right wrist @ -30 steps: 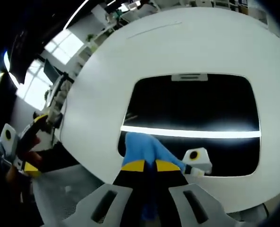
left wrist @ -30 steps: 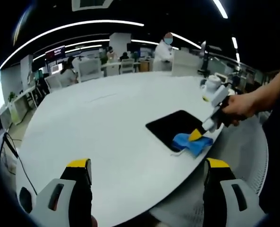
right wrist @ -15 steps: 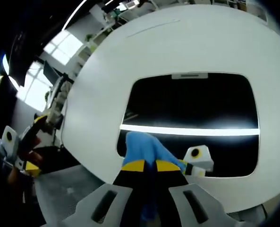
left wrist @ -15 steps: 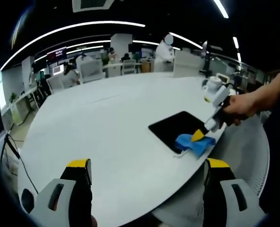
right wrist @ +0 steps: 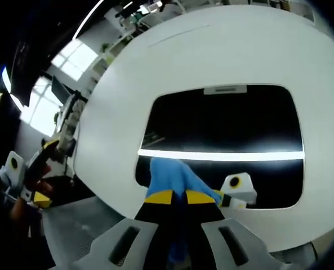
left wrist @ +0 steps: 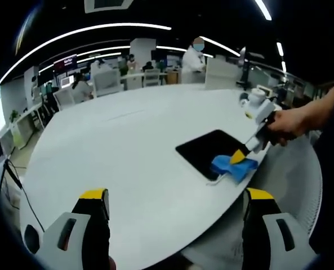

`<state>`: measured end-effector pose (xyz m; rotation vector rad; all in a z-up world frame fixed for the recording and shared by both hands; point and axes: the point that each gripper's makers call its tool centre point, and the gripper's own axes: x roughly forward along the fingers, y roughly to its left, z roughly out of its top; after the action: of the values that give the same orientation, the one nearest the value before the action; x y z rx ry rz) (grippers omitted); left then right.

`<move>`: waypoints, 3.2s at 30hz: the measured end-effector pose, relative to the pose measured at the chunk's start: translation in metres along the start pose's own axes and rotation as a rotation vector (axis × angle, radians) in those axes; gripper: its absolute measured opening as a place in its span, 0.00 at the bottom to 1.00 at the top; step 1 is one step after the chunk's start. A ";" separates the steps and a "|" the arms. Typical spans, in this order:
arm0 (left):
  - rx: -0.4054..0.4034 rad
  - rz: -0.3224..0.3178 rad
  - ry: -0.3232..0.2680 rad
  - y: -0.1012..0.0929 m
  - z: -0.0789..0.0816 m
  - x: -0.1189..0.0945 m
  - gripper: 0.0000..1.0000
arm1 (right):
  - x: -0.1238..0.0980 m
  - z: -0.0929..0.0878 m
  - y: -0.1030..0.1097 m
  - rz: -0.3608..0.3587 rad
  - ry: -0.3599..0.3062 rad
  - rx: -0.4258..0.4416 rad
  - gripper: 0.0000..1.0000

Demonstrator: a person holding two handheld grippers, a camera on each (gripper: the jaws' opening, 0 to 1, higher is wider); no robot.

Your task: Wipe the mirror surface with the cleaning cloth until all visible marks leave the cleaned area.

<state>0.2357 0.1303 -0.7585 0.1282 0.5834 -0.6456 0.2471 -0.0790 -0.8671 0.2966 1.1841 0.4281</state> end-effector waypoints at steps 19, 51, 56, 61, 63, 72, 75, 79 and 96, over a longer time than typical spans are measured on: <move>0.014 -0.021 0.018 -0.009 -0.003 0.004 0.99 | -0.002 0.002 -0.007 -0.009 0.003 0.031 0.01; 0.001 0.006 0.008 -0.014 -0.006 -0.005 0.99 | 0.008 0.037 -0.015 -0.028 -0.002 -0.028 0.01; -0.004 0.010 0.013 -0.015 -0.009 -0.006 0.99 | 0.012 0.048 -0.017 -0.034 -0.004 -0.035 0.01; -0.006 0.015 0.011 -0.015 -0.008 -0.007 0.99 | 0.016 0.059 -0.021 -0.040 -0.010 -0.036 0.01; -0.009 0.018 0.008 -0.014 -0.008 -0.007 0.99 | 0.017 0.062 -0.022 -0.041 -0.012 -0.033 0.01; -0.029 0.031 0.012 -0.011 -0.009 -0.009 0.99 | 0.021 0.077 -0.025 -0.049 -0.018 -0.037 0.01; -0.031 0.032 0.012 -0.011 -0.008 -0.009 0.99 | 0.021 0.081 -0.025 -0.051 -0.020 -0.030 0.01; -0.020 0.028 0.015 -0.014 -0.005 -0.008 0.99 | 0.025 0.088 -0.027 -0.061 -0.022 -0.036 0.01; -0.030 0.042 0.010 -0.009 -0.006 -0.007 0.99 | 0.035 0.115 -0.034 -0.078 -0.030 -0.052 0.01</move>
<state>0.2225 0.1283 -0.7593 0.1150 0.5980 -0.5958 0.3712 -0.0928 -0.8703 0.2105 1.1492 0.3841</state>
